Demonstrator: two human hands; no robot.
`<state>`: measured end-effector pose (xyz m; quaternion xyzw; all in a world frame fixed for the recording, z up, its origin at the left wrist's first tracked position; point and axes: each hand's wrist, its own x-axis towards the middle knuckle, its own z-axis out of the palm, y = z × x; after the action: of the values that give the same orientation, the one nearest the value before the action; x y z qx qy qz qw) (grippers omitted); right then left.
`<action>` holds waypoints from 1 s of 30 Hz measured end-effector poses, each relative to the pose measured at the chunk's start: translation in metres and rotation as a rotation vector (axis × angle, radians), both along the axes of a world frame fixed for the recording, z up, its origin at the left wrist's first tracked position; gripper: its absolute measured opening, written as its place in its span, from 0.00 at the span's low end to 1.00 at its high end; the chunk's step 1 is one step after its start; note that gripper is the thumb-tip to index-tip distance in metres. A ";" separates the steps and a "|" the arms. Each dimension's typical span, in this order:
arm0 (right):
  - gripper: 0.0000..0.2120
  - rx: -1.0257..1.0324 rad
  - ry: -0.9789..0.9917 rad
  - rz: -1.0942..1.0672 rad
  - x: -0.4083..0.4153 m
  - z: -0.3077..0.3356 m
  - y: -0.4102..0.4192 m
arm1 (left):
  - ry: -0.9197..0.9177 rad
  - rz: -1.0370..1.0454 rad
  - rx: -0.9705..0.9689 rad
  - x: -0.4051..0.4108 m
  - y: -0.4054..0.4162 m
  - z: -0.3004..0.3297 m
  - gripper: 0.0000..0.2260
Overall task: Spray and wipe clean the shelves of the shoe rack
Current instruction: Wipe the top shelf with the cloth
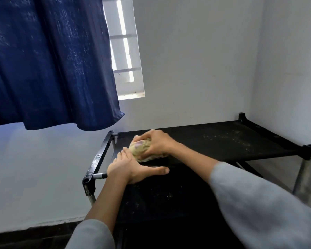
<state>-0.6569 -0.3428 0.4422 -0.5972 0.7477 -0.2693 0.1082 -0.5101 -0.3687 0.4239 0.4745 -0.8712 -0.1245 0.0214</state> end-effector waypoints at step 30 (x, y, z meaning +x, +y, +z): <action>0.31 0.243 0.050 -0.516 -0.143 0.017 0.083 | -0.102 0.009 0.000 -0.001 -0.002 -0.002 0.73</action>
<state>-0.7999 -0.2598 0.4591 -0.3764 0.9041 -0.1817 0.0886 -0.5108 -0.3711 0.4224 0.4840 -0.8690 -0.0999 -0.0223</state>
